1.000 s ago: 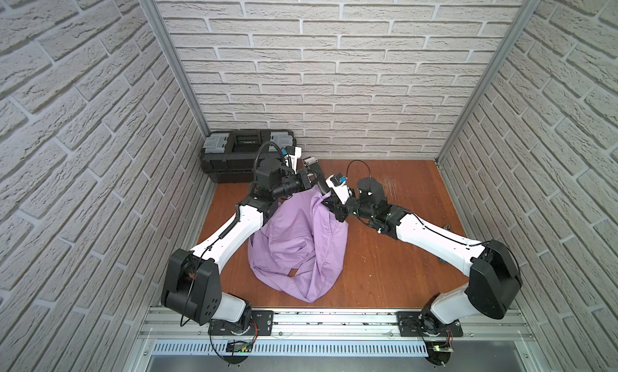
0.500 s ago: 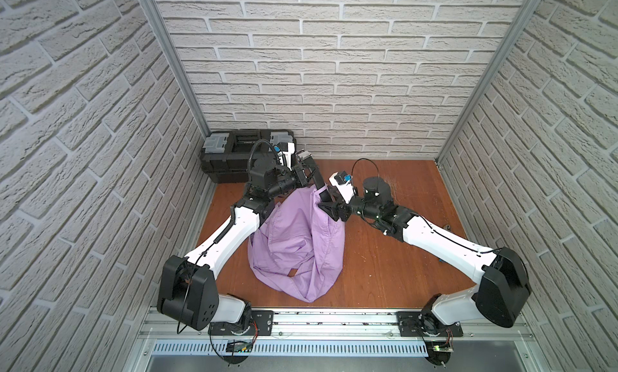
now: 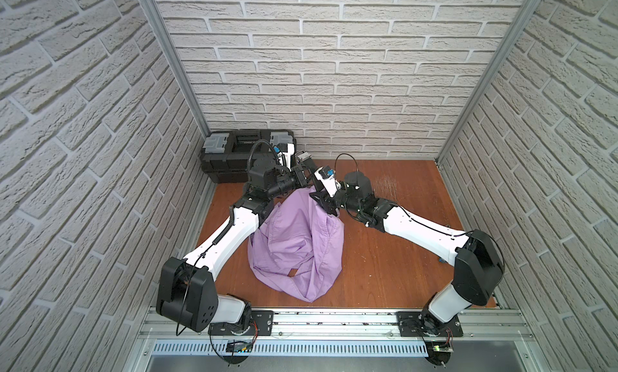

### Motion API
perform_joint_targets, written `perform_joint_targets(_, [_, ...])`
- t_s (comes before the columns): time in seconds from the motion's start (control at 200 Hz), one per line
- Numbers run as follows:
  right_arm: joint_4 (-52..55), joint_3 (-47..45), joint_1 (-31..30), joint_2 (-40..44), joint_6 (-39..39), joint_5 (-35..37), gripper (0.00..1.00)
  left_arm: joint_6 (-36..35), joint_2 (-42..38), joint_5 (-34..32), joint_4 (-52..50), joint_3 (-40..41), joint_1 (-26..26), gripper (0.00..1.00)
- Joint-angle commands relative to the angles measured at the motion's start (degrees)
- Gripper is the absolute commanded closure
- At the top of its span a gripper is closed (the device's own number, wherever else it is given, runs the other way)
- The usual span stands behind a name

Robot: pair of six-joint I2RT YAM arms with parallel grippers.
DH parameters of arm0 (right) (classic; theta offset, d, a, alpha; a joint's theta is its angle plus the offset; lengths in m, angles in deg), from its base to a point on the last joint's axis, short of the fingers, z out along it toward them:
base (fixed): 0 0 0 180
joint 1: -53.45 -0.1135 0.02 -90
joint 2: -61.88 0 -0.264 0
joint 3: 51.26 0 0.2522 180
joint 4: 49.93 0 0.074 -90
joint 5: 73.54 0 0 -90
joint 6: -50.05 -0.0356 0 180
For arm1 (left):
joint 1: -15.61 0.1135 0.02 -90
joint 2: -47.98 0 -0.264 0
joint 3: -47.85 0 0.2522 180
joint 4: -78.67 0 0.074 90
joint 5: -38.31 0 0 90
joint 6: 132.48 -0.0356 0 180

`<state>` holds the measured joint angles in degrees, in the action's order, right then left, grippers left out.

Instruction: Remove the belt from the trousers

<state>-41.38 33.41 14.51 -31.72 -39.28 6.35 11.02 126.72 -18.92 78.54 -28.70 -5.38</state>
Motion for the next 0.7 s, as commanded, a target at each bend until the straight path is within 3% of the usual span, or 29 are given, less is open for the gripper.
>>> perform_joint_targets(0.0, [-2.69,-3.69,-0.81,0.90,2.35,1.21,0.86,-1.12,-3.16,1.07,2.42,-5.05,1.46,1.00])
perform_joint_targets(0.205, [-0.47,-9.03,0.07,4.39,4.42,3.39,0.91,1.96,-5.84,3.79,-0.25,-8.49,9.32,1.00])
perform_joint_targets(0.395, [0.02,-13.71,2.23,9.38,4.68,6.29,0.90,9.60,-9.15,4.89,5.26,-4.76,19.69,1.00])
perform_joint_targets(0.47, [0.44,-14.22,2.96,10.41,5.04,4.62,0.84,12.87,-9.62,4.63,9.41,-2.16,20.99,1.00])
perform_joint_targets(0.56, [1.45,-13.50,3.25,10.00,5.64,0.71,0.68,16.13,-8.75,5.04,13.75,-0.74,20.36,1.00])
perform_joint_targets(0.695, [3.30,-10.91,3.25,6.95,5.11,-5.12,0.51,17.82,-8.28,5.33,16.35,-0.23,19.49,1.00])
